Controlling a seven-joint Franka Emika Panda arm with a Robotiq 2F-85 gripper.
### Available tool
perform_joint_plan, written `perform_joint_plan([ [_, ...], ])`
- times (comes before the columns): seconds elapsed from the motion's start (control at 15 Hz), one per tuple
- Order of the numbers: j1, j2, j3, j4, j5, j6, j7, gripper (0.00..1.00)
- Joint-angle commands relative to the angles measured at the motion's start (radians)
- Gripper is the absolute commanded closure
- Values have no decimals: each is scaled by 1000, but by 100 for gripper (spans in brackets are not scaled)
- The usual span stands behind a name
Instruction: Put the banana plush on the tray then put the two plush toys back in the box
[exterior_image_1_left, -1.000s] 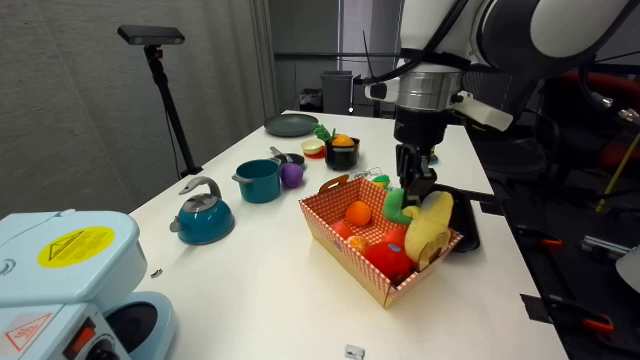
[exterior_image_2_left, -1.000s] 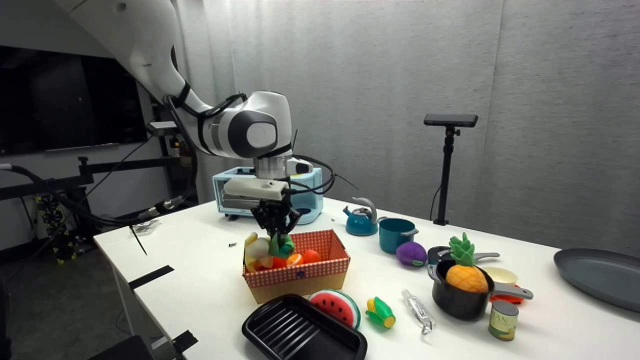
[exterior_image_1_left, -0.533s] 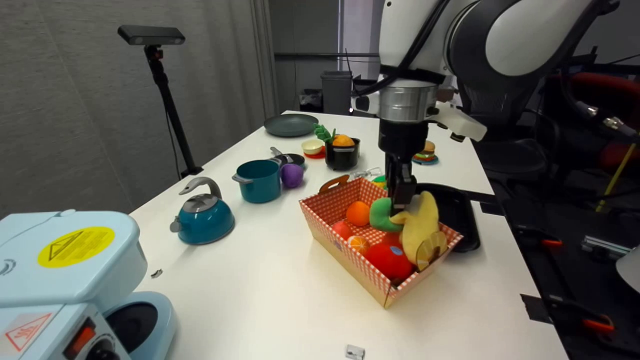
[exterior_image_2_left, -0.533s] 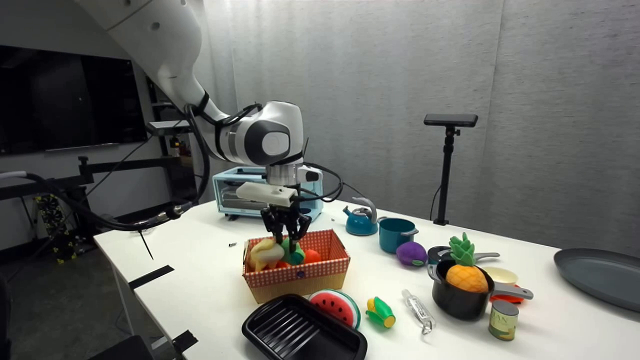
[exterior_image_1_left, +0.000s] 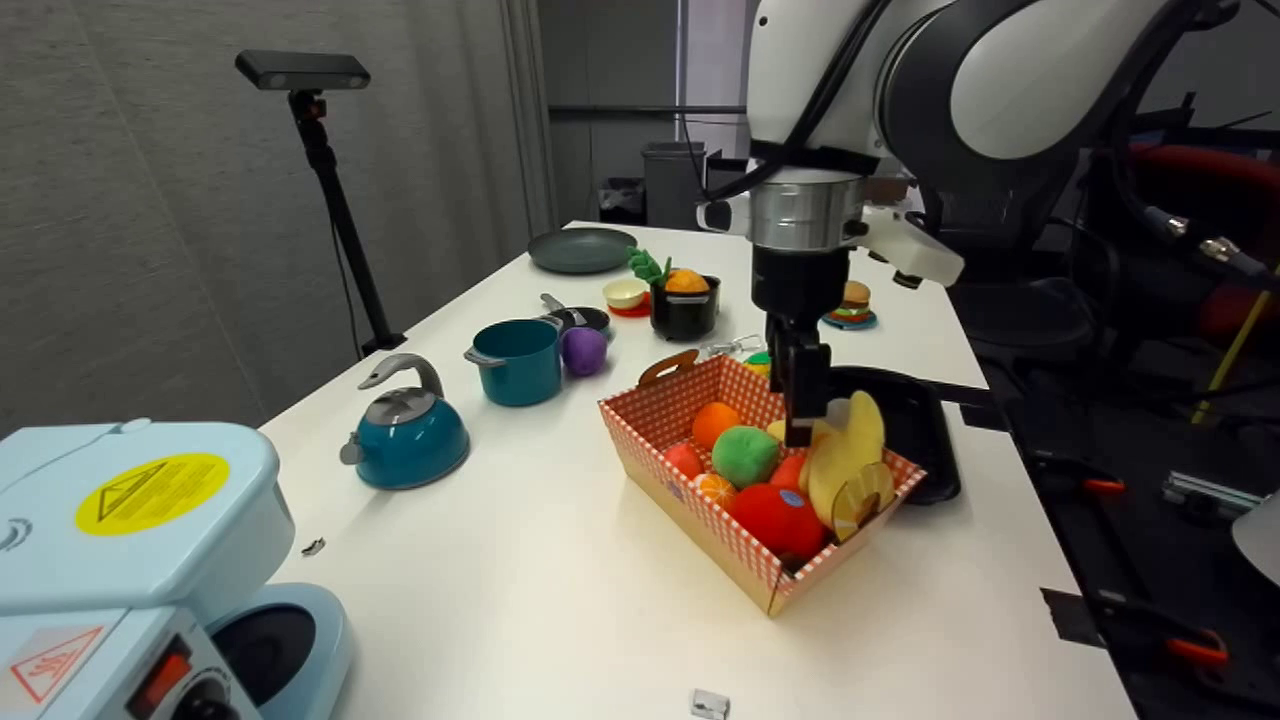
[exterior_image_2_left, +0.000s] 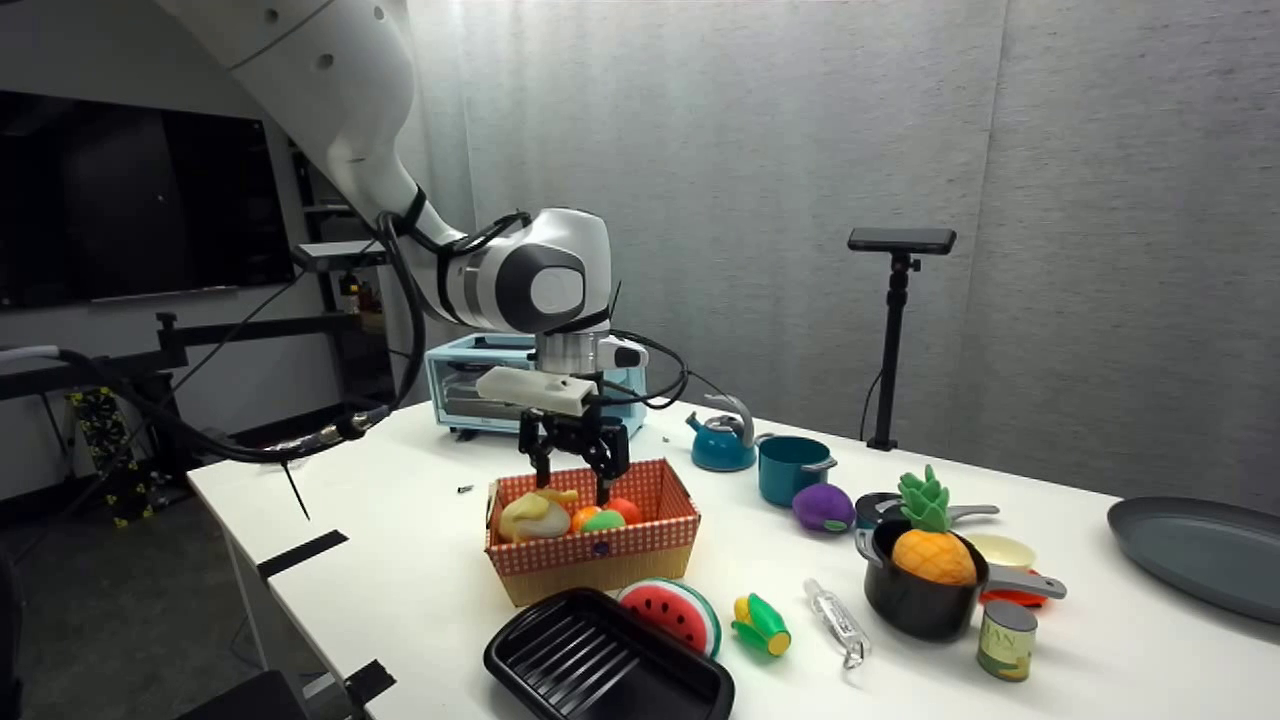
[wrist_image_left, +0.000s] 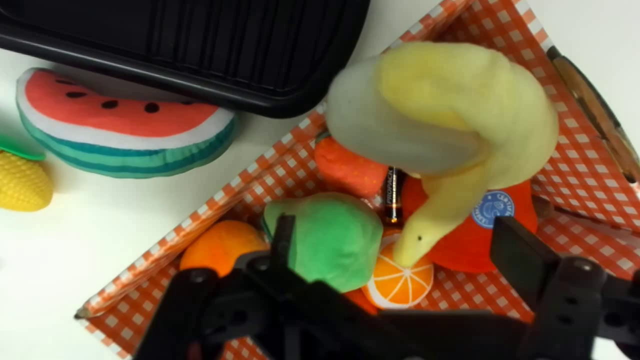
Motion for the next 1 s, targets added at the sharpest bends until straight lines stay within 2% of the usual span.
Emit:
perform_joint_plan([
  [0.0, -9, -41, 11, -9, 4, -50, -5, 0],
  [0.27, -14, -135, 15, -59, 47, -70, -38, 0],
  [0.93, 1, -495, -37, -296, 81, -195, -67, 0],
])
